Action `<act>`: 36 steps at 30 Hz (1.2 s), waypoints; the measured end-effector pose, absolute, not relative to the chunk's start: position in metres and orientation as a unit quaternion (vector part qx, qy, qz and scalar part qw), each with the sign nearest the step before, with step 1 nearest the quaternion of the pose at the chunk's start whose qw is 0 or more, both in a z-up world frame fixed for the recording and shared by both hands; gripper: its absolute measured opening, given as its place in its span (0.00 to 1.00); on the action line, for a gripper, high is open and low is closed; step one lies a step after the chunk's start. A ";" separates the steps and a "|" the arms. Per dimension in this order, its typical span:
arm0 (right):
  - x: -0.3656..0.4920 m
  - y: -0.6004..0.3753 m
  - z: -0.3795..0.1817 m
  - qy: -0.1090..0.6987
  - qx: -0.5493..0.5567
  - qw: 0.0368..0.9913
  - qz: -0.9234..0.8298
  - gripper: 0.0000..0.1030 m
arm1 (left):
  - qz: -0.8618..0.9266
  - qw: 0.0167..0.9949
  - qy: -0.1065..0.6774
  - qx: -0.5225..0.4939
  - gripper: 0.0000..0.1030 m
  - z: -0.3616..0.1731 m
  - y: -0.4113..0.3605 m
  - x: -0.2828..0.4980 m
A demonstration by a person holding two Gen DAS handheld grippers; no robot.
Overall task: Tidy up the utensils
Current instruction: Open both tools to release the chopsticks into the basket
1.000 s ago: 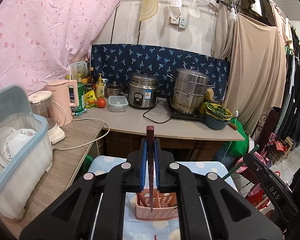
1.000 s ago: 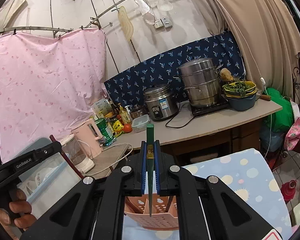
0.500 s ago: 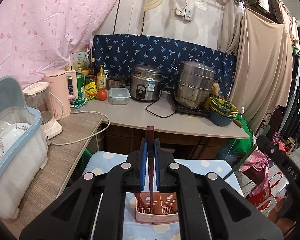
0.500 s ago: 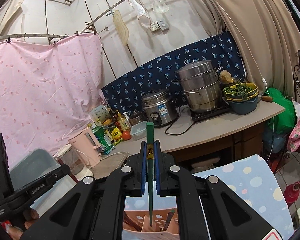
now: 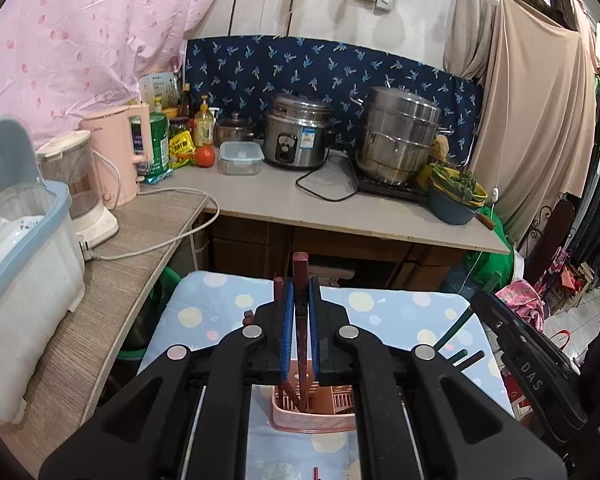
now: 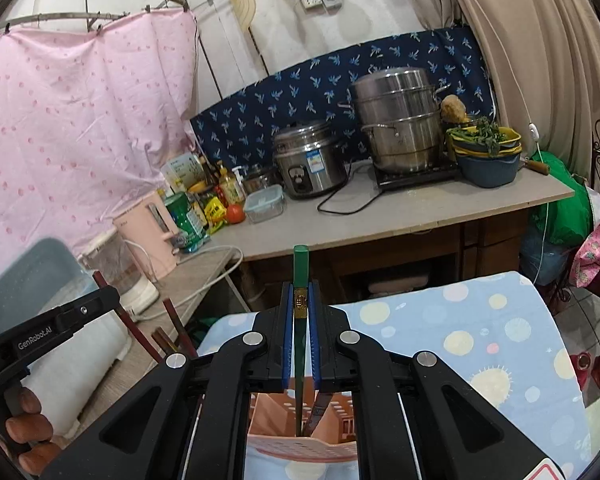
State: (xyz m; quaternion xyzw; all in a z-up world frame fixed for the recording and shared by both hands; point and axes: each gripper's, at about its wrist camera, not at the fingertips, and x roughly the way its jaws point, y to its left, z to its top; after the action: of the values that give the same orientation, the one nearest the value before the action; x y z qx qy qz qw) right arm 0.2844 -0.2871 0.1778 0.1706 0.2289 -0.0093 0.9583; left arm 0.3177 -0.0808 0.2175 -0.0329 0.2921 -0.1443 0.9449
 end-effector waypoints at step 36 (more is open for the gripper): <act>0.198 -0.251 0.163 0.244 0.112 0.963 -0.010 0.23 | -0.113 0.944 0.309 -0.005 0.31 0.185 -0.059 0.270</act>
State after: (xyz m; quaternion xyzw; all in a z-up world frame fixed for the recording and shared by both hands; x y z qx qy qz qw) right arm 0.1976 -0.2510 0.1635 0.1120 0.2437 -0.0102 0.9633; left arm 0.2700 -0.0592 0.1848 -0.0046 0.3094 -0.1130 0.9442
